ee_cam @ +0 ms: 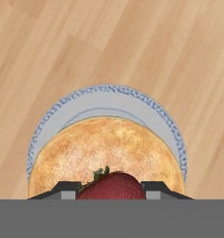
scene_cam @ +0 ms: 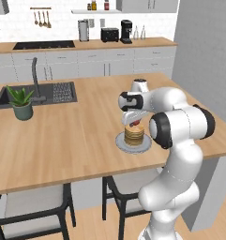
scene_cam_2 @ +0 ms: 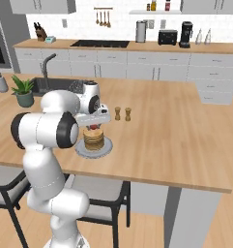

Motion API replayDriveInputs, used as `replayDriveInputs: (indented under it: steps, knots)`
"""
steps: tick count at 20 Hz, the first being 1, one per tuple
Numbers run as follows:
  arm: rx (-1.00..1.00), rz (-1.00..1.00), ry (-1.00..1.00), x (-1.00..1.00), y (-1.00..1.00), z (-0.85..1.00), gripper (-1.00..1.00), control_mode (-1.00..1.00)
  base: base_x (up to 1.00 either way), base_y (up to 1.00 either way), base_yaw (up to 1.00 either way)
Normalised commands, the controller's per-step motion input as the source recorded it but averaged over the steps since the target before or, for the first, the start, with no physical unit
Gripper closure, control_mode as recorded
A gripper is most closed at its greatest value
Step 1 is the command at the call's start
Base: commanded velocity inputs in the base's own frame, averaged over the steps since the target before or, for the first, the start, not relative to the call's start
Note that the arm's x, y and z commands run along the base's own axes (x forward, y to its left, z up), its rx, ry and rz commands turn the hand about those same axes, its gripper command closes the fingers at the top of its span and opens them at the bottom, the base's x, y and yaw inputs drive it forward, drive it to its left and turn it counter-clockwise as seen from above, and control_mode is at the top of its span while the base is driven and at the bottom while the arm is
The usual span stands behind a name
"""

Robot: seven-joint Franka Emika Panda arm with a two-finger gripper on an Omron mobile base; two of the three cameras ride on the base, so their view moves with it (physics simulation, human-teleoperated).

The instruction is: Take the strawberry from the fridge and place it on top of the pancake, located on the dining counter.

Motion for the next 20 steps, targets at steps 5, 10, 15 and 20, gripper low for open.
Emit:
replayDriveInputs:
  steps: [5,10,15,20]
  knots:
    - [0.0,0.0,0.01,0.0,0.0,-0.15,1.0,-1.0,0.0,0.0,0.0]
    - [0.0,0.0,0.02,0.0,0.0,-0.21,1.0,-1.0,0.0,0.0,0.0]
    - [0.0,0.0,0.0,0.0,0.0,-0.13,1.0,-1.0,0.0,0.0,0.0]
    - [0.0,0.0,0.0,0.0,0.0,-0.05,-1.0,-1.0,0.0,0.0,0.0]
